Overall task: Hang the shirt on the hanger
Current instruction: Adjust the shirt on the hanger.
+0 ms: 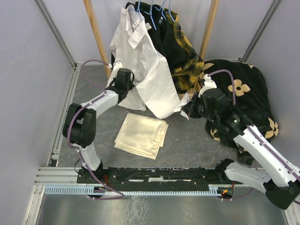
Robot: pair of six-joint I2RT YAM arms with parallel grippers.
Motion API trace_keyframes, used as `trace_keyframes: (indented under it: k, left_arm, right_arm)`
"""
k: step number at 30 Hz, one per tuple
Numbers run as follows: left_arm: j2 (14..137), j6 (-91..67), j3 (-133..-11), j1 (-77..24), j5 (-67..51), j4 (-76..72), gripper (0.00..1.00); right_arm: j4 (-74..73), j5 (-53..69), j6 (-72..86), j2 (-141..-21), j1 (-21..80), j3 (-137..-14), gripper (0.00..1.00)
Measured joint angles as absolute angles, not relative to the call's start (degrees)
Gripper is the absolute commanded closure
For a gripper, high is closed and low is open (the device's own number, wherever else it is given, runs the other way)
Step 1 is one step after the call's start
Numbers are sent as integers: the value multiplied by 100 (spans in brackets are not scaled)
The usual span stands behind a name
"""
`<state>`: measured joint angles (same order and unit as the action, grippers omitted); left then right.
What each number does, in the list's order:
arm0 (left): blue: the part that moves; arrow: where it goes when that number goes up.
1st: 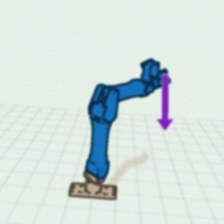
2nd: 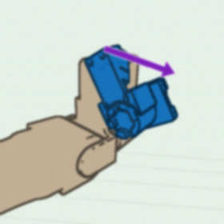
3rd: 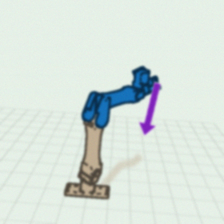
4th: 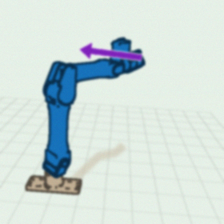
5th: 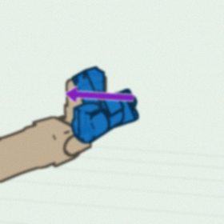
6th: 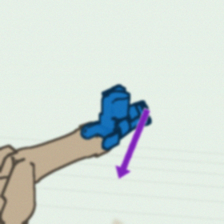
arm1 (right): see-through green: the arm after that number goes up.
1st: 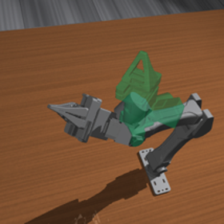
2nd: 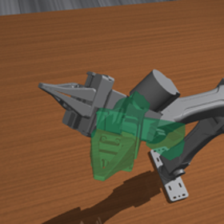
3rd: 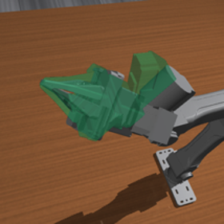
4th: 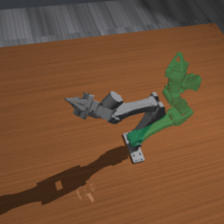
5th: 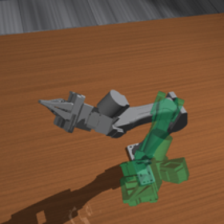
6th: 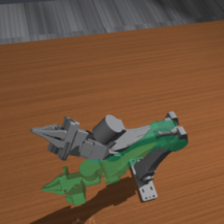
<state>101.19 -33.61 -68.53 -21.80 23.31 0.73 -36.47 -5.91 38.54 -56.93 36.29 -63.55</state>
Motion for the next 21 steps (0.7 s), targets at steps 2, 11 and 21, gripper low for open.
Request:
trace_keyframes:
  k: [2, 11, 21]
  left_arm:
    - [10379, -3232, -7264, -2082, 2228, 27, 97]
    - [11469, -2727, -8672, -1885, 1959, -97, 97]
    - [12912, -2056, -10945, -1846, 709, 45, 96]
  right_arm:
    - [-3640, -534, 3892, -5690, 3629, -6267, 100]
    - [-3645, -314, 3983, -5660, 3629, -6123, 100]
    - [-3688, -231, 3983, -5645, 3629, -6101, 100]
